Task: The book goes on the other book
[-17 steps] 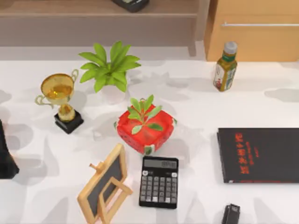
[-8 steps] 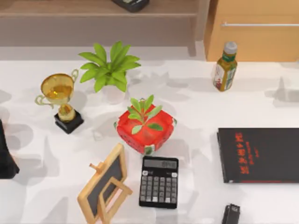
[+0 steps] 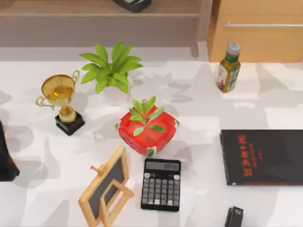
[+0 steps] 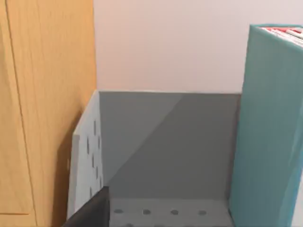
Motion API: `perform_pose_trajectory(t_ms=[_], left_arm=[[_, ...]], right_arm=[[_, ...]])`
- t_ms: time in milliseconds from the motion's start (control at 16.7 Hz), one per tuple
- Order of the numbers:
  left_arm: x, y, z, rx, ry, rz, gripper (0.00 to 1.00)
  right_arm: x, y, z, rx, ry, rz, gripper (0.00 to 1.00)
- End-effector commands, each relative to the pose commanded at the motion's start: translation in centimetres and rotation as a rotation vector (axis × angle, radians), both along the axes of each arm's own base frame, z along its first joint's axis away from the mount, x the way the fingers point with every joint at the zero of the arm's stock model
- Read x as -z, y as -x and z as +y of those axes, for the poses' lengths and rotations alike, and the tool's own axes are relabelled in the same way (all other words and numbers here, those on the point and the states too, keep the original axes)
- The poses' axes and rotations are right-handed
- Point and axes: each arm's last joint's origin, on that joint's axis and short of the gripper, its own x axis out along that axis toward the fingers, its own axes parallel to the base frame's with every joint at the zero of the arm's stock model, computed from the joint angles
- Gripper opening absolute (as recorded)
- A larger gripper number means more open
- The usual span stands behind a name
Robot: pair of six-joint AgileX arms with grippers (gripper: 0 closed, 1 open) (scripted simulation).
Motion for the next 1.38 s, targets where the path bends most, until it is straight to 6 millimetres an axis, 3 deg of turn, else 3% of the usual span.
perform_pose_trajectory(t_ms=[180,420,780,1200,1380], left_arm=[[0.0,0.0,0.0,0.000,0.000,0.000,1.00],[0.0,0.0,0.0,0.000,0.000,0.000,1.00],[0.0,0.0,0.0,0.000,0.000,0.000,1.00],[0.0,0.0,0.0,0.000,0.000,0.000,1.00],[0.0,0.0,0.0,0.000,0.000,0.000,1.00]], right_arm=[[3.0,-3.7,-3.5,-0.001,-0.004,0.012,1.00],[5.2,-5.7,-5.9,-0.002,-0.003,0.014,1.00],[5.4,-5.9,-5.7,-0.004,-0.005,0.018,1.00],[5.3,-8.6,-6.0,-0.002,-0.003,0.014,1.00],[5.3,-8.8,-6.0,-0.002,-0.003,0.014,1.00]])
